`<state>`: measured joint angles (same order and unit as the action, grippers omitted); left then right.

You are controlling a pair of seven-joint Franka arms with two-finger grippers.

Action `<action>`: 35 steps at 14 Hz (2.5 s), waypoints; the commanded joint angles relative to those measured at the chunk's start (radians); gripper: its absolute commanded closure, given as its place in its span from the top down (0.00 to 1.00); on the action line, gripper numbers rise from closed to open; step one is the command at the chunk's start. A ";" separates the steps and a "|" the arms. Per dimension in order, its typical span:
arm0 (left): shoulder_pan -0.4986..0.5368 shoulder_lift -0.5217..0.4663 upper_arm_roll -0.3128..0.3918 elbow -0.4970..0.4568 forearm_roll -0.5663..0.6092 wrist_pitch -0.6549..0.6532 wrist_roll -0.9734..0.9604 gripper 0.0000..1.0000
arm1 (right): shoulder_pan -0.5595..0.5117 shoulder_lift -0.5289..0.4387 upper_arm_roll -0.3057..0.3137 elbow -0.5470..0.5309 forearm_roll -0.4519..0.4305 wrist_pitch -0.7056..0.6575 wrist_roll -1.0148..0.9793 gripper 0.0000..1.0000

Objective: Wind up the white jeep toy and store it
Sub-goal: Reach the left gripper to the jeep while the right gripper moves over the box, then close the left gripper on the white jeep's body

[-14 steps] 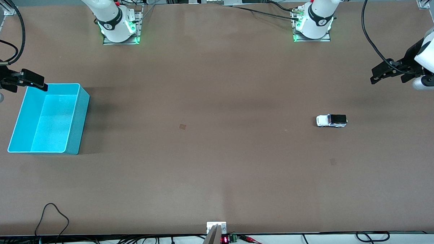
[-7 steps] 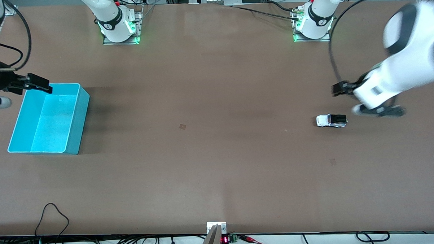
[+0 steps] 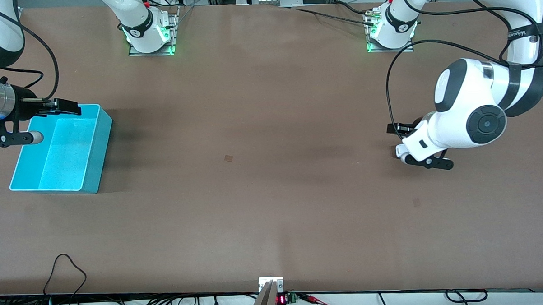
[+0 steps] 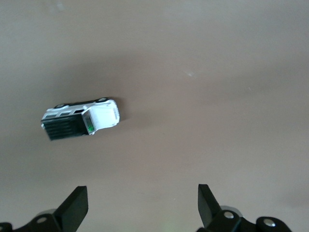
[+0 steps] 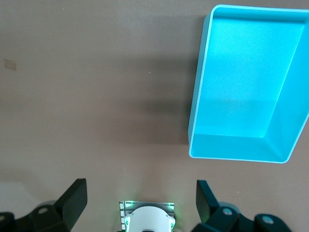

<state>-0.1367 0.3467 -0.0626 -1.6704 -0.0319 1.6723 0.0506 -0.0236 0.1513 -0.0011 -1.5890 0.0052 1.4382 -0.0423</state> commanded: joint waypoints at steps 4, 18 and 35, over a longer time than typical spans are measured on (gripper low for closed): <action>0.031 -0.020 -0.005 -0.124 0.020 0.076 0.449 1.00 | -0.005 -0.007 0.003 0.012 0.016 -0.010 -0.004 1.00; 0.189 0.026 -0.006 -0.305 0.052 0.486 1.488 1.00 | -0.032 0.013 -0.005 -0.019 -0.002 -0.074 0.009 1.00; 0.239 0.072 -0.006 -0.416 0.141 0.638 1.523 1.00 | -0.024 -0.054 -0.004 -0.179 -0.008 0.008 0.010 1.00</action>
<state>0.0881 0.4169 -0.0606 -2.0697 0.0815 2.2858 1.5584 -0.0461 0.1706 -0.0099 -1.6631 0.0030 1.3955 -0.0396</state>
